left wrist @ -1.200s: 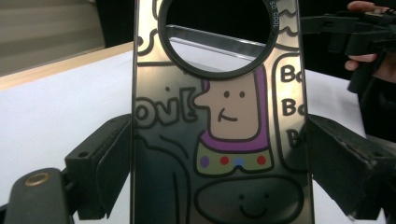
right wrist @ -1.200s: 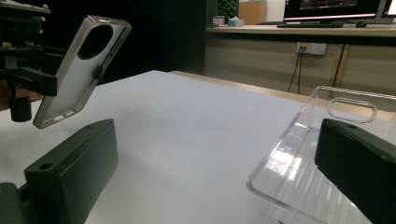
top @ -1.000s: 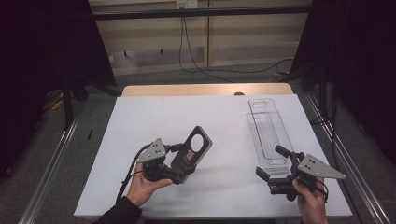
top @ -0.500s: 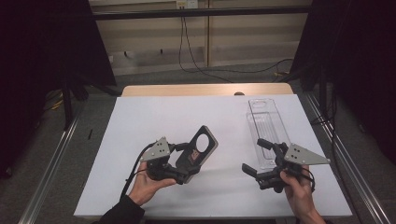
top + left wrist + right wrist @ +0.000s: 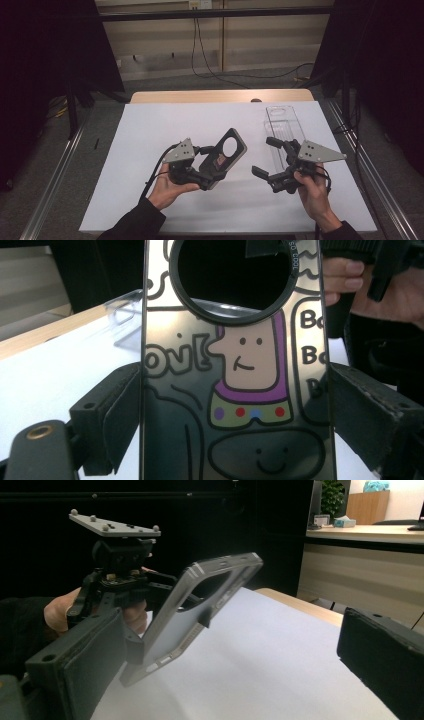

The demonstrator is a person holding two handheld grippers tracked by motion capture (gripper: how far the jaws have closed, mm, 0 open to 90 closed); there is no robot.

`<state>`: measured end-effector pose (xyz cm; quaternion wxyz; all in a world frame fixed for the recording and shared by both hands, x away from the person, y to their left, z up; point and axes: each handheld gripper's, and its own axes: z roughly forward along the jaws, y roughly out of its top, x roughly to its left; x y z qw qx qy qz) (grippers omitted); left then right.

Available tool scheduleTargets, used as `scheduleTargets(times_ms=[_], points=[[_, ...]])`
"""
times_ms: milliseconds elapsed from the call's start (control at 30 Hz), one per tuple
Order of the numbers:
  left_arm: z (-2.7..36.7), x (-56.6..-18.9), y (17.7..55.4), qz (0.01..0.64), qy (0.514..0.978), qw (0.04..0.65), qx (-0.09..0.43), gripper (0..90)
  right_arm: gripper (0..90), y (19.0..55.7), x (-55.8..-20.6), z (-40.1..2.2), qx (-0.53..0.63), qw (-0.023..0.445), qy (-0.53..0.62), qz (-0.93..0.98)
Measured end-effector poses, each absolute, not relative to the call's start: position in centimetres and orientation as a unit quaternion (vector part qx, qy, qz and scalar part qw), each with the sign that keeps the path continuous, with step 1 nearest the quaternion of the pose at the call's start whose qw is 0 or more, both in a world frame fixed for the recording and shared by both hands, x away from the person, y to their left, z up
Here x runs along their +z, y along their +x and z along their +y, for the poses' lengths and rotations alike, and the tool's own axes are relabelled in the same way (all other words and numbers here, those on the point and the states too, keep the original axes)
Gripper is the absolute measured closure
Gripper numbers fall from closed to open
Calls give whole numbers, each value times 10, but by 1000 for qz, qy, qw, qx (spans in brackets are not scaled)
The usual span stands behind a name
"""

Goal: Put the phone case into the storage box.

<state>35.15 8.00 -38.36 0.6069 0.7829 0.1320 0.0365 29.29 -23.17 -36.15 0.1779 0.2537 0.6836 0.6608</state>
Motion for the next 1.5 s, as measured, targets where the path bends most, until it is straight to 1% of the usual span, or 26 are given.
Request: scheduleTargets(times_ms=[167,600,767,900,1500], points=[[79,-384,352,119,784,609,25,123,0,295,-363,-228,658,165,244,693],[89,-379,350,120,775,620,16,123,0,304,-357,-219,664,133,232,698],[93,-377,350,117,773,623,19,123,0,311,-352,-216,668,116,217,702],[95,-376,350,129,768,628,16,123,0,315,-349,-207,670,103,200,708],[97,-377,351,120,772,624,17,123,0,336,-350,-196,669,70,184,717]])
